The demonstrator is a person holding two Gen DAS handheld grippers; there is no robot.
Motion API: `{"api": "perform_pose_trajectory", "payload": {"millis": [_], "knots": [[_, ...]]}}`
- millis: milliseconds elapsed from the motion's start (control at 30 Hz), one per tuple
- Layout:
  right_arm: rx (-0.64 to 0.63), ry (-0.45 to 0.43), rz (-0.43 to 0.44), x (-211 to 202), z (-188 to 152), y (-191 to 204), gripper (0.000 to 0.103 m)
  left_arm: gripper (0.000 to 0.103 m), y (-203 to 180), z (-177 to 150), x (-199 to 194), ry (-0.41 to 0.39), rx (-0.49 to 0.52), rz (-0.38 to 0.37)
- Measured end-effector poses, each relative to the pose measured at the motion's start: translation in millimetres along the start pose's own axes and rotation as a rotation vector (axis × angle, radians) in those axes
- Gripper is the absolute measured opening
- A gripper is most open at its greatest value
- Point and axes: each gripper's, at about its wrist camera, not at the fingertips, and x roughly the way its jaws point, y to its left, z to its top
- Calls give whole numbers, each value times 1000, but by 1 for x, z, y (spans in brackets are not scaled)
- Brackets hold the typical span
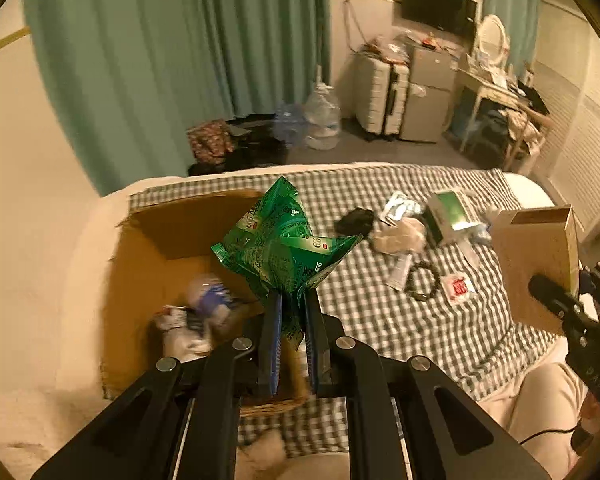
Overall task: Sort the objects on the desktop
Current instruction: 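Carry the green packet and tan medicine box over the cardboard box, then open both grippers to drop the items into the box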
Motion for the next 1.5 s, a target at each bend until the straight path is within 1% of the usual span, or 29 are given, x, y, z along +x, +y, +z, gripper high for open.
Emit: {"api": "perform_pose_trajectory", "payload": {"millis": [33,100,200,300,367,467,567,700,800,833,867,900,933,967,1000,1033,1100,1200,1267,1400,1500], "knots": [[-4,2,15,2,2,5,35,10,7,0,-2,-3,-13,-2],[-25,7,60,8,12,26,35,10,22,-2,-4,-5,-34,-4],[-59,15,92,17,23,56,35,10,45,-7,-5,-15,-61,6],[-73,25,153,34,35,86,35,10,70,-16,2,-9,-85,26],[-70,40,188,47,41,100,35,10,85,-21,9,2,-106,25],[-84,57,214,70,47,125,35,10,106,-31,23,22,-139,24],[-76,86,241,94,47,145,35,10,118,-40,38,40,-132,45],[-63,127,274,125,47,163,35,10,125,-52,56,63,-120,35],[-32,143,303,144,50,169,35,10,130,-56,64,67,-114,34],[-18,144,312,148,50,168,37,10,131,-57,67,67,-114,33],[8,139,313,152,51,165,37,12,133,-58,69,63,-116,39],[25,136,310,154,52,164,47,19,134,-61,69,62,-118,42],[45,119,296,155,52,161,70,41,136,-63,71,69,-126,32],[59,92,276,153,52,160,80,58,138,-66,73,76,-138,27],[75,54,252,148,52,155,88,84,139,-67,74,72,-154,31],[82,32,237,144,51,151,88,88,140,-68,72,55,-165,39],[88,14,194,141,51,140,88,88,137,-69,69,19,-168,53],[108,-7,124,132,44,120,88,90,128,-68,67,18,-150,60],[140,-26,102,123,35,101,88,92,123,-67,62,2,-143,61],[196,-67,39,100,14,56,90,94,94,-66,48,-14,-105,24],[198,-81,-38,84,-4,17,90,97,64,-66,36,-20,-95,9]]}}
